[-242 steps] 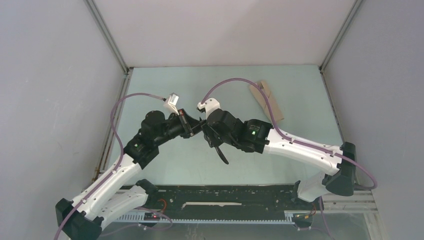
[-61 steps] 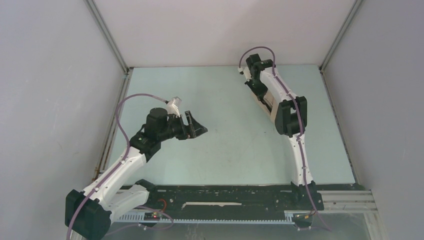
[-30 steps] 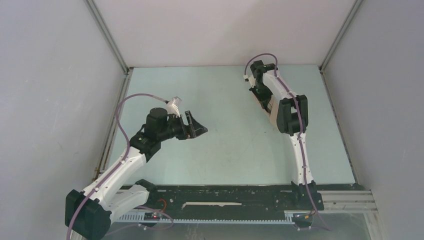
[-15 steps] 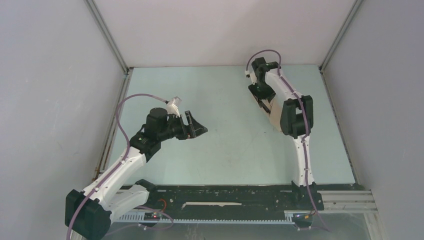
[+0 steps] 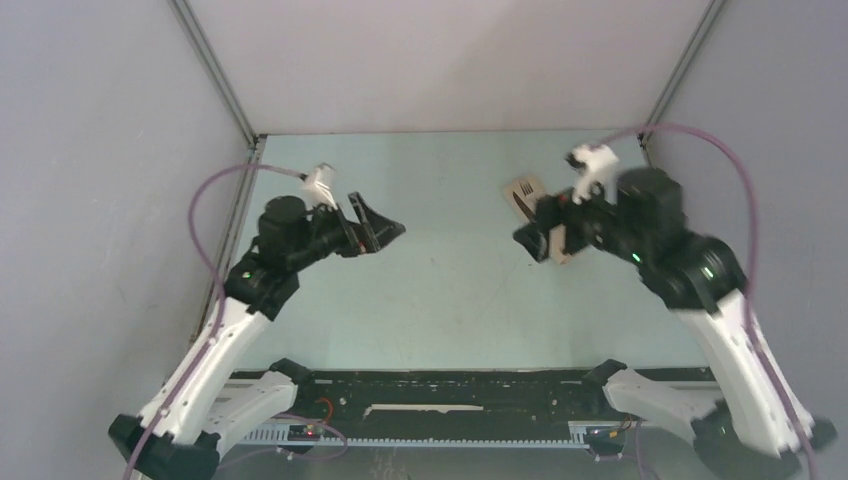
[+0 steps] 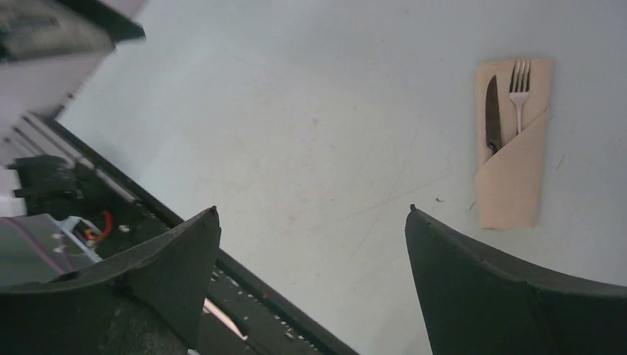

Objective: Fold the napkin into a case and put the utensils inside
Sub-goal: Reset both arms

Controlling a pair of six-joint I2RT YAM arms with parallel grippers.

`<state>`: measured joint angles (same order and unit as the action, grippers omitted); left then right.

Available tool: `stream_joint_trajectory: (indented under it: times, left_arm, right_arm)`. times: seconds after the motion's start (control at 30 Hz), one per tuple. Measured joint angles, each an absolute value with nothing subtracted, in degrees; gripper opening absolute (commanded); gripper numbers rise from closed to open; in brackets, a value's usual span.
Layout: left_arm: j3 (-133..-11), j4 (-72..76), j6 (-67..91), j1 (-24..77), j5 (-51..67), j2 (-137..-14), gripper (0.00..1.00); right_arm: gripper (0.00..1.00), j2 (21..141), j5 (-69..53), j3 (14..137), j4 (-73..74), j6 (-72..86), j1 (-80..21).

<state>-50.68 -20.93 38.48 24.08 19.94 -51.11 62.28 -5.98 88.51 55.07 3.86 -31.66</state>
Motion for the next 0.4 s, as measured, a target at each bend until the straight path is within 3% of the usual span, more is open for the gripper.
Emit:
stream_joint_trajectory:
  times: [0.2, 0.4]
  left_arm:
    - [-67.44, -25.56, 35.70, 24.03, 13.72, -45.01, 0.98]
    - [-77.69, -30.09, 31.77, 24.03, 8.86, -41.89, 0.98]
  right_arm:
    - [1.00, 39.72, -4.73, 83.31, 55.81, 8.43, -31.05]
    - [0.99, 30.06, 1.13, 89.30, 56.36, 8.58, -31.03]
